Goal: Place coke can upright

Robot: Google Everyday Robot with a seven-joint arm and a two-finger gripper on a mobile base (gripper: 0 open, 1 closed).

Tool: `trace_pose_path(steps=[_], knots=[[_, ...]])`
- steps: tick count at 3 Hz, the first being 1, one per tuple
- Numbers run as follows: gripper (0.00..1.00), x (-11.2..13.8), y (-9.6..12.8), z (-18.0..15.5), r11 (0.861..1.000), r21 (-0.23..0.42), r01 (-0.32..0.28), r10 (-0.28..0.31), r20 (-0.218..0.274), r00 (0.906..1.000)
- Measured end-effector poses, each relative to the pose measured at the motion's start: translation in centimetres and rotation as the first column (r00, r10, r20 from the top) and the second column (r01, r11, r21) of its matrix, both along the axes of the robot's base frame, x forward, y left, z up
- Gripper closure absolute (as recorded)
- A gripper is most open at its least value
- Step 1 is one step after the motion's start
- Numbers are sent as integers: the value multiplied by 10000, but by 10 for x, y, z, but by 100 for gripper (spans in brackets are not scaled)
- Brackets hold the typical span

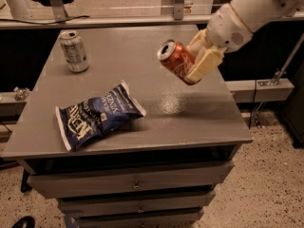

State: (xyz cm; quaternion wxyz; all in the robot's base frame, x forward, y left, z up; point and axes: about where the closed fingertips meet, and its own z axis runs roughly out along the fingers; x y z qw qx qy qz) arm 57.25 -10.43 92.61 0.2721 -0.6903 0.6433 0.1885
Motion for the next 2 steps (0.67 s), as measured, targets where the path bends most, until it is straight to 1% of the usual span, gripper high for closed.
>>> trace_pose_path(steps=[1, 2], knots=[[100, -9, -1, -14, 9779, 1854, 971, -813, -913, 9925], [100, -8, 6, -17, 9219, 3562, 1524, -1118, -1319, 9849]])
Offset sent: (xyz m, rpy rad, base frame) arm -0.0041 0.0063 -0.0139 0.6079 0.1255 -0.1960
